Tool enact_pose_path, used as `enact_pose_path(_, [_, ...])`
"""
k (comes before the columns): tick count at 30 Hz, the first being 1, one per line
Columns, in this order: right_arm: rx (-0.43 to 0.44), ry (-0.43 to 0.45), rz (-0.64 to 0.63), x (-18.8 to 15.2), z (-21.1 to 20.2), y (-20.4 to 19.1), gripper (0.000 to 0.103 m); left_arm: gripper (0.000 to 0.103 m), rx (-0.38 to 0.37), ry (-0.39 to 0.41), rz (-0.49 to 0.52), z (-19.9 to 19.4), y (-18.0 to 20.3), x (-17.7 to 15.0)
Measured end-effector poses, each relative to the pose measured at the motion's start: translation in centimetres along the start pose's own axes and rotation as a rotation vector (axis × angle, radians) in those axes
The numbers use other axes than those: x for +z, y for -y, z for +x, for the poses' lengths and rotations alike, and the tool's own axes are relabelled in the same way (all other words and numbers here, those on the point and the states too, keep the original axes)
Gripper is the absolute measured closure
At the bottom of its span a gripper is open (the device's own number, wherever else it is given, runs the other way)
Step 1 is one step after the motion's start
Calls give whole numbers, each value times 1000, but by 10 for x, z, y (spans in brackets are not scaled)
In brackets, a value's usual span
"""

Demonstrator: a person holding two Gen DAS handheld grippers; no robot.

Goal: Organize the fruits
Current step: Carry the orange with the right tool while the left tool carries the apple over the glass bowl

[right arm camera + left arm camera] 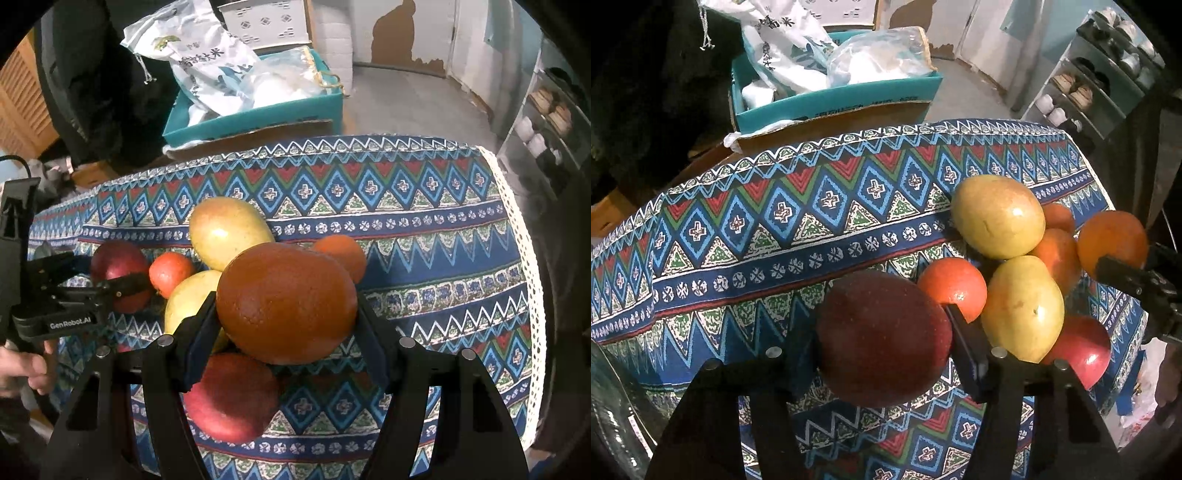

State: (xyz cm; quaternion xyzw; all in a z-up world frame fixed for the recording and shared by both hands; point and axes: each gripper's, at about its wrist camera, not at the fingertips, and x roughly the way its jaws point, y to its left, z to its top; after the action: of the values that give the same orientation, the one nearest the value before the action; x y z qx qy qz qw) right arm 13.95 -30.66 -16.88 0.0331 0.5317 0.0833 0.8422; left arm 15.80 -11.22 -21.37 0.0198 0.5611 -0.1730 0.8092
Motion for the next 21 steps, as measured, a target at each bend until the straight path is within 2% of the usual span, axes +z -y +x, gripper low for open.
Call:
enact_pose_path(11, [-7, 28, -46, 1, -10, -15, 33, 40, 35, 23, 38, -13, 2, -15])
enact_pose_path(21, [12, 64, -95, 7, -27, -42, 34, 40, 80, 93, 61, -59, 1, -24])
